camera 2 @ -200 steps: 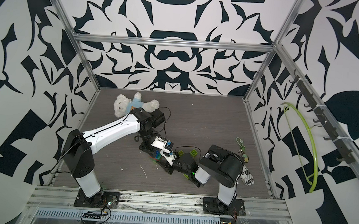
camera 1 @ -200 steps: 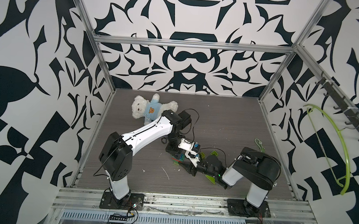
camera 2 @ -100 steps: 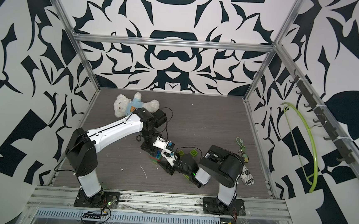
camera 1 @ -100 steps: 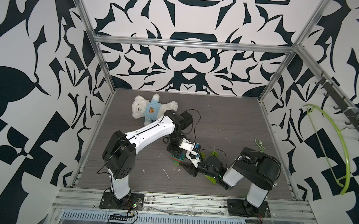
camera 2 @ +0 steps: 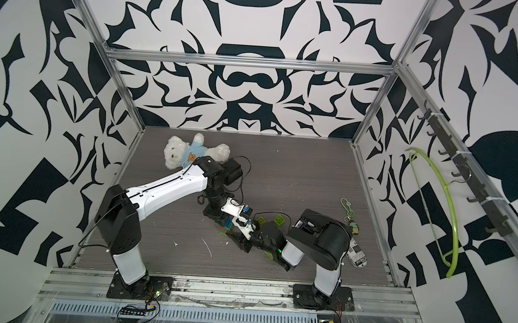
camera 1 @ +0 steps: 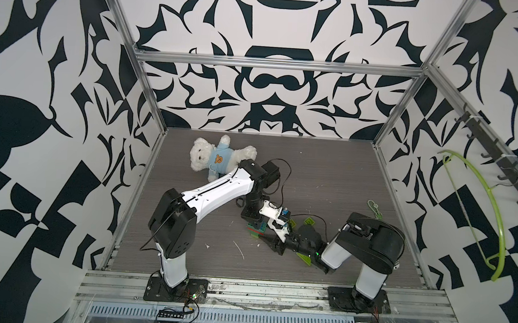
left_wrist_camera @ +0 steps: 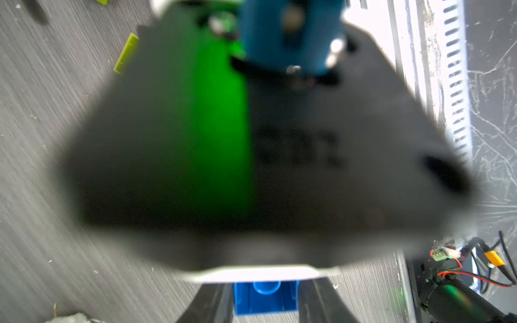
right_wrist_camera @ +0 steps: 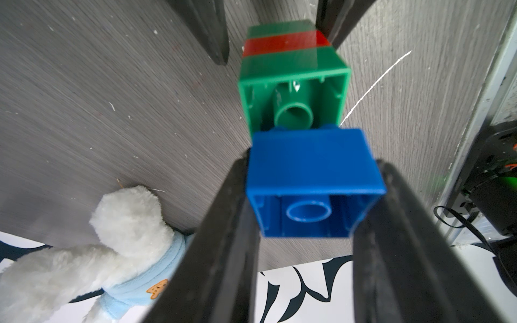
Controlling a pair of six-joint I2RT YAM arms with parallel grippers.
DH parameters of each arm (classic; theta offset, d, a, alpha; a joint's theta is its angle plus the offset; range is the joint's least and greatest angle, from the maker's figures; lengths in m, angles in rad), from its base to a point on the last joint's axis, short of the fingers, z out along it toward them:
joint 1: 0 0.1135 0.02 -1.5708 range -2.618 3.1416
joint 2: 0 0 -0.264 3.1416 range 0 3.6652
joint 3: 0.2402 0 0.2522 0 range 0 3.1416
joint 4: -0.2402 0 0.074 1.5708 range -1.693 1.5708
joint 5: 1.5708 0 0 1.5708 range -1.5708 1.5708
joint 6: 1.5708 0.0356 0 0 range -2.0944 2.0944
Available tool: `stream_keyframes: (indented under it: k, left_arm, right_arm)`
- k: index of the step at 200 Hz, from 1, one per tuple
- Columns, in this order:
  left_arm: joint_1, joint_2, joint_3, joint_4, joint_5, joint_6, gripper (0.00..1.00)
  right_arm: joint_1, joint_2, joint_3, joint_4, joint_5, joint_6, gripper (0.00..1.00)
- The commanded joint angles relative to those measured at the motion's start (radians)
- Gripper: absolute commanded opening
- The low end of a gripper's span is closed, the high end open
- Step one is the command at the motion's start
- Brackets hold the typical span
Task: Assemble a carrot with lego
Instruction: Adjust the lego brick at the center of the board.
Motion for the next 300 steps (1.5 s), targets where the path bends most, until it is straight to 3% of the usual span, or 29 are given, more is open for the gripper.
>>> stream_keyframes:
  k: [1,236,300]
  left_arm:
    - [-0.018,0.029,-0.003,-0.037,-0.02,0.019,0.0]
    - [-0.076,0.052,-0.033,-0.029,-0.061,-0.055,0.0]
    - [-0.055,0.029,0.03,-0.025,-0.069,-0.046,0.0]
  right_arm:
    - [-0.003,0.003,0.02,0.052,-0.002,0.015,0.53]
    - [-0.003,-0.01,0.004,0.05,0.023,0.029,0.53]
    - [-0.002,-0.03,-0.013,0.05,0.024,0.028,0.54]
